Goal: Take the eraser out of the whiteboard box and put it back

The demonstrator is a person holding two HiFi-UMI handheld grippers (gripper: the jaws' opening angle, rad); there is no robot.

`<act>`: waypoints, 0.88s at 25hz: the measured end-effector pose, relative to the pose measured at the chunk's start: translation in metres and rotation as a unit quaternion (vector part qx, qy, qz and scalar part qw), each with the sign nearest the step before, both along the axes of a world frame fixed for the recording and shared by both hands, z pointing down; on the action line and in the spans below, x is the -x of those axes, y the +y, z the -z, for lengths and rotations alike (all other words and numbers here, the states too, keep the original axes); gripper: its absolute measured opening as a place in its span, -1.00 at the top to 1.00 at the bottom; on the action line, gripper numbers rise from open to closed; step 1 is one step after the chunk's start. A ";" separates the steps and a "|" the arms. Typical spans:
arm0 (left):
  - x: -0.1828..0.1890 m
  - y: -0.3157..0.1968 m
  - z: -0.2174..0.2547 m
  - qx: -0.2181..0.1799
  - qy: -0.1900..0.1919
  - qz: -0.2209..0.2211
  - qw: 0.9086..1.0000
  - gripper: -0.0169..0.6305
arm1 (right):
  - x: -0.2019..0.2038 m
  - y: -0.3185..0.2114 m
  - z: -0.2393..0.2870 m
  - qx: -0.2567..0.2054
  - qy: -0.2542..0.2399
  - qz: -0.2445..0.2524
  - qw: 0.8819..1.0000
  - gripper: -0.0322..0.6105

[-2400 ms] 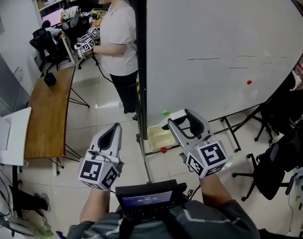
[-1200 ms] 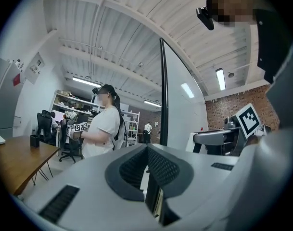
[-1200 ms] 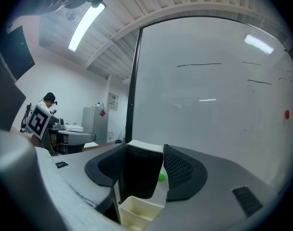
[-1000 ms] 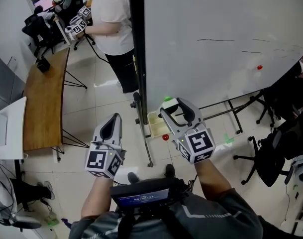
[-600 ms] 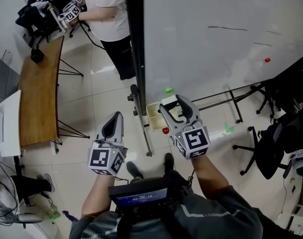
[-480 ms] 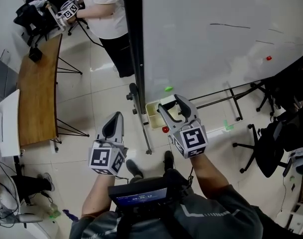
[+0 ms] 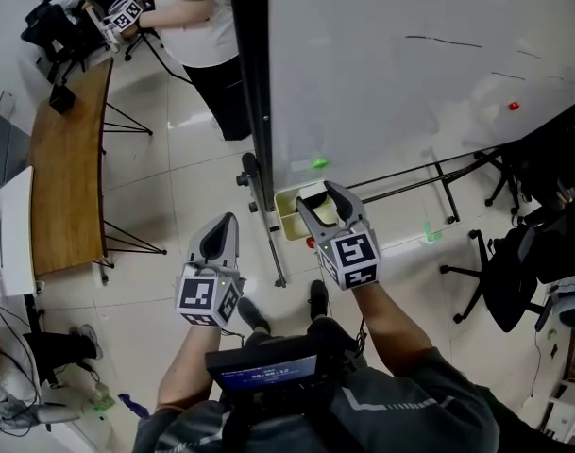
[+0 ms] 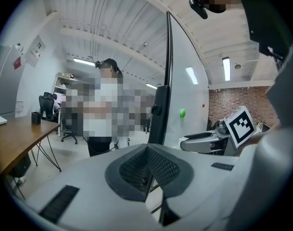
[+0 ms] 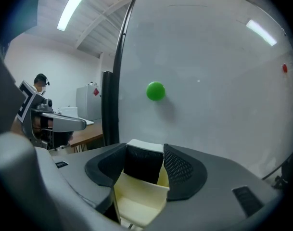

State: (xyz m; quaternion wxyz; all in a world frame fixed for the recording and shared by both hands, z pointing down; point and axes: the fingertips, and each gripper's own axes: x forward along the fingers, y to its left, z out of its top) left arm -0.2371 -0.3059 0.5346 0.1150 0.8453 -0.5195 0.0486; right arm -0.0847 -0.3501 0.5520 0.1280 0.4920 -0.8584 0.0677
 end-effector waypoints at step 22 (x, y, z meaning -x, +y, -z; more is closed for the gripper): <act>-0.012 0.015 0.011 0.014 0.005 -0.029 0.999 0.84 | -0.002 -0.004 -0.026 0.083 0.050 -0.022 0.995 0.06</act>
